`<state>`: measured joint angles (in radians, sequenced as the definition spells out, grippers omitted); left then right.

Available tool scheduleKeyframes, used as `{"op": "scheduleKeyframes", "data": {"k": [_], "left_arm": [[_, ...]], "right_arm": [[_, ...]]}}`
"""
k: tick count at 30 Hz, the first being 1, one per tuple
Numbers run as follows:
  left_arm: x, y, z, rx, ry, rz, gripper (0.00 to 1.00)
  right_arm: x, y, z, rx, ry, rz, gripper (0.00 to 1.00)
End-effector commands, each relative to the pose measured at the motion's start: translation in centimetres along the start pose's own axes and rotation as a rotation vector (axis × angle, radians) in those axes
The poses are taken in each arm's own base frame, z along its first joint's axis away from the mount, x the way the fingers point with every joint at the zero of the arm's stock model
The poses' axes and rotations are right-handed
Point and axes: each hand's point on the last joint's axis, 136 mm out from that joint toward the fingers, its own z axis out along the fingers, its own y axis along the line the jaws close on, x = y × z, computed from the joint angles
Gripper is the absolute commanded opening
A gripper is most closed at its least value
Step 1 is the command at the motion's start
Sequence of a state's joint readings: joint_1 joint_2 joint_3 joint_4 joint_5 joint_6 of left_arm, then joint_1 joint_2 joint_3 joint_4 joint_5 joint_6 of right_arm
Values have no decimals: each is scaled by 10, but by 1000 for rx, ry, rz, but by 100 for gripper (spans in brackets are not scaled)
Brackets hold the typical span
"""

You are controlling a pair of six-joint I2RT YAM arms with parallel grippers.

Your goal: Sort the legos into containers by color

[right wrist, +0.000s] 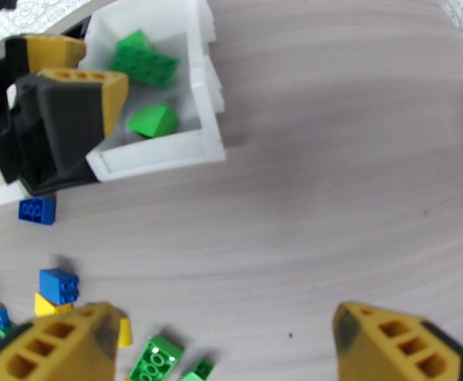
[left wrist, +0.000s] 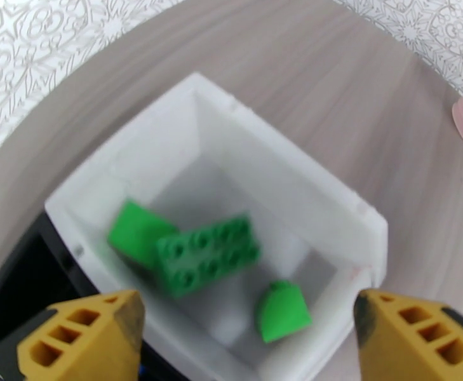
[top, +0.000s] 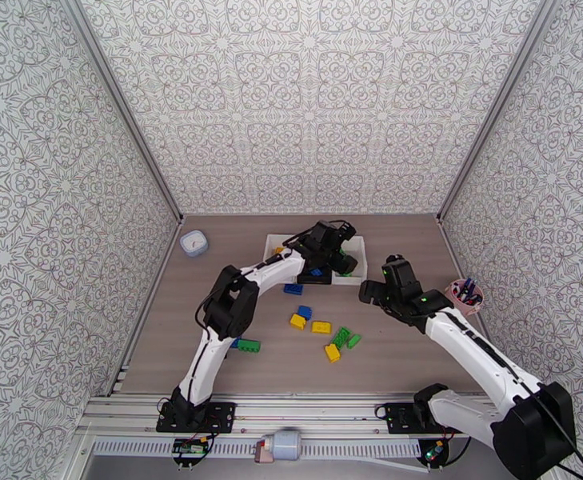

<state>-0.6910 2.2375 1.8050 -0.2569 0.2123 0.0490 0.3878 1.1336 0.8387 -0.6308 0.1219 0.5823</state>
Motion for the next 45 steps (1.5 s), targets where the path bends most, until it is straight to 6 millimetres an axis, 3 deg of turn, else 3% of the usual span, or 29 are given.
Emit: {"op": "scheduleKeyframes", "data": {"k": [1,9,16,24,30,45], "left_arm": [[-30,-8,-46,-3,-97,41,95],[-5,-37,-121,61,-157,39,100],[32,-69,-167,153,-191,93,100],[68,-84,-208,169,-244,230,100],[82,-88,-216,193,-237,284,100],[77,-83,-211,192,-247,242,100]], "right_arm": [[21,-5,-3,-2,62,47,92],[61,-6,0,31,172,81,92],[109,1,13,41,318,169,90],[131,17,30,-6,417,231,71],[141,25,43,-25,464,272,60],[150,12,49,51,487,273,23]]}}
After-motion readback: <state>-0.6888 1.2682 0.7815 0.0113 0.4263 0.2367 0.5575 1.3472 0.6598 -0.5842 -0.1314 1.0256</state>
